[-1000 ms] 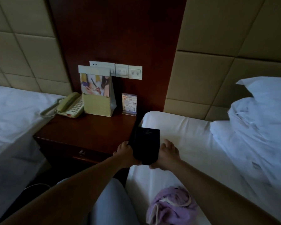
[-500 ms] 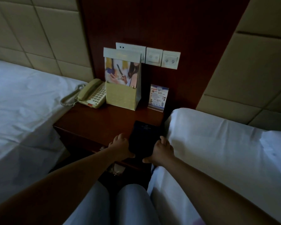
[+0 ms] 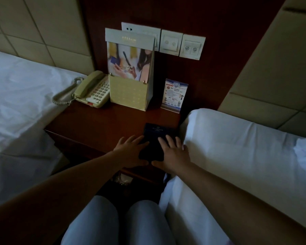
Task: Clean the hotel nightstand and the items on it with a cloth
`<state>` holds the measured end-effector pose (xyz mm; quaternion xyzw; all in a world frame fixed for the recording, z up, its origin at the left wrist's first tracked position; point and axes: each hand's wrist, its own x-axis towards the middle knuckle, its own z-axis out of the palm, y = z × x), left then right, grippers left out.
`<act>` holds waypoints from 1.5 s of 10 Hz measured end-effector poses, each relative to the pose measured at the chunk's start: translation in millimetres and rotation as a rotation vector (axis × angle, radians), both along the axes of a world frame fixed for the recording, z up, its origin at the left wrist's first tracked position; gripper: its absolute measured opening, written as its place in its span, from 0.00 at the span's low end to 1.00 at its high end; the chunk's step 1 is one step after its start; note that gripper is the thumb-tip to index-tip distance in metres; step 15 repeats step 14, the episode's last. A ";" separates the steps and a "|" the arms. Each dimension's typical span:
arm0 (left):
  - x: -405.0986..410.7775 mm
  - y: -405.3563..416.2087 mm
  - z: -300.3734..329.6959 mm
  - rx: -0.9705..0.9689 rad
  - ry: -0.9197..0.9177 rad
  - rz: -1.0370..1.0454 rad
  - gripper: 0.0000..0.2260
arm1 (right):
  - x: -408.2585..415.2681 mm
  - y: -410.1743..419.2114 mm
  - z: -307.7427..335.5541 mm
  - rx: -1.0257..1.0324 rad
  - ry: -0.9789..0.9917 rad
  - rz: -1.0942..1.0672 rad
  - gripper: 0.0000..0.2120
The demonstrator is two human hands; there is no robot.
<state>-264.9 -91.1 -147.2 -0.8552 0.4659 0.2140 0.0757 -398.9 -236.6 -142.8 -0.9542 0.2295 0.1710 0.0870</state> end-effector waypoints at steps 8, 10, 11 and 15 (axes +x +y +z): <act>26.3 -45.5 9.1 0.134 -0.038 -0.071 0.41 | 17.8 -22.1 -18.3 0.019 0.144 -0.081 0.32; 13.1 -44.9 12.2 0.158 -0.045 -0.027 0.38 | 18.8 -16.6 -10.3 -0.021 0.139 -0.072 0.32; -4.0 -40.0 11.7 0.140 -0.077 0.006 0.35 | 14.2 -7.6 -3.3 -0.030 0.121 -0.066 0.33; -41.1 7.5 56.2 0.034 -0.077 0.095 0.34 | -30.5 16.0 41.8 -0.015 0.032 0.034 0.35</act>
